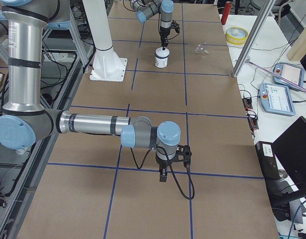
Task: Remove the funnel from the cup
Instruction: 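Lower the lid onto the mug opening with the left gripper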
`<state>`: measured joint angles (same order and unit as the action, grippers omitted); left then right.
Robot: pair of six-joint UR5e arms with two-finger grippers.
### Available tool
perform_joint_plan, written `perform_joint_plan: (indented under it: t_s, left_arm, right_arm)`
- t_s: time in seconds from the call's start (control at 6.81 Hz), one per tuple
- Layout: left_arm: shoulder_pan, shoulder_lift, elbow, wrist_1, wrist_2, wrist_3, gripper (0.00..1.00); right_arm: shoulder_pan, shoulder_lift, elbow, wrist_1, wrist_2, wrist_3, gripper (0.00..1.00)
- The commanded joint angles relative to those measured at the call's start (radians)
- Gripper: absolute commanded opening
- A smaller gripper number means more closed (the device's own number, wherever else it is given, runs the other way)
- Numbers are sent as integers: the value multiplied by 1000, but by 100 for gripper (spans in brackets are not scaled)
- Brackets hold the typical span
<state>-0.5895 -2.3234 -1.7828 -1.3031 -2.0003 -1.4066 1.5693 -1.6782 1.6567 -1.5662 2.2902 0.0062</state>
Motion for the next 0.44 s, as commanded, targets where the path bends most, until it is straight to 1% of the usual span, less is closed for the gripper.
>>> perform_joint_plan:
  t_s: [0.0,0.29]
  left_arm:
    - [4,-1,6,-2,0,0,0]
    - [5,-1,3,-2,0,3,0]
  right_arm:
    - [0,0,0,0,0,0,100]
    - [0,2,0,0,0,0,100]
